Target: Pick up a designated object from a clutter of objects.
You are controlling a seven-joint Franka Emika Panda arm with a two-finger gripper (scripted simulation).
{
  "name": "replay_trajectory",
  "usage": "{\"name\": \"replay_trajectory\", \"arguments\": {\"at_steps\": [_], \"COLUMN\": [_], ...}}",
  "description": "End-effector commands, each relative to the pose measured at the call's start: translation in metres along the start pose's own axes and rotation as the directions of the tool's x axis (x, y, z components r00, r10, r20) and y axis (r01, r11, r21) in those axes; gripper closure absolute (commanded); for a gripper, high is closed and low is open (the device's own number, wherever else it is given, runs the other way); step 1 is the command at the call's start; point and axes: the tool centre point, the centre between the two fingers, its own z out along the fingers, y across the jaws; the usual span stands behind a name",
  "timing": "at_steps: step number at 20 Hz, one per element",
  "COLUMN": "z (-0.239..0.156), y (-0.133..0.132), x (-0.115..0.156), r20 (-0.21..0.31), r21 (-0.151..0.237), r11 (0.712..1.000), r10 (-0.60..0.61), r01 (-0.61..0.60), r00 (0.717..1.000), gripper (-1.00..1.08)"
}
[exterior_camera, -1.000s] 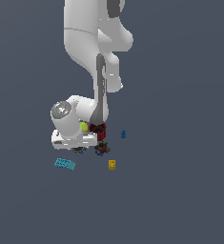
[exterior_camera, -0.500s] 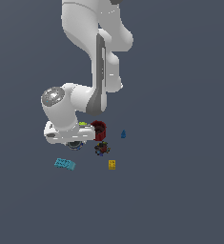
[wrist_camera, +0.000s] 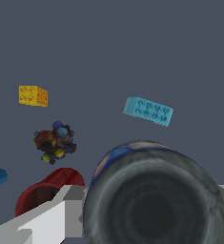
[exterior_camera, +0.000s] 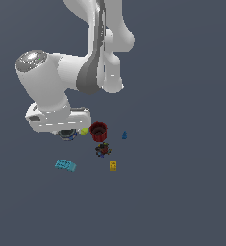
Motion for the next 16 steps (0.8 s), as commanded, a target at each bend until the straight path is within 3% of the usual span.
{"name": "replay_trajectory", "arguments": {"at_steps": [1,16], "z": [-0.029,-0.178], "y": [0.002,0.013], "x": [0.001,0.014], "r20": [0.000,0.001], "r21": [0.000,0.000], "r11": [1.000,1.000], "r10": [0.000,0.000], "r01": [0.000,0.000], "r00": [1.000,1.000], "gripper": [1.08,1.08]}}
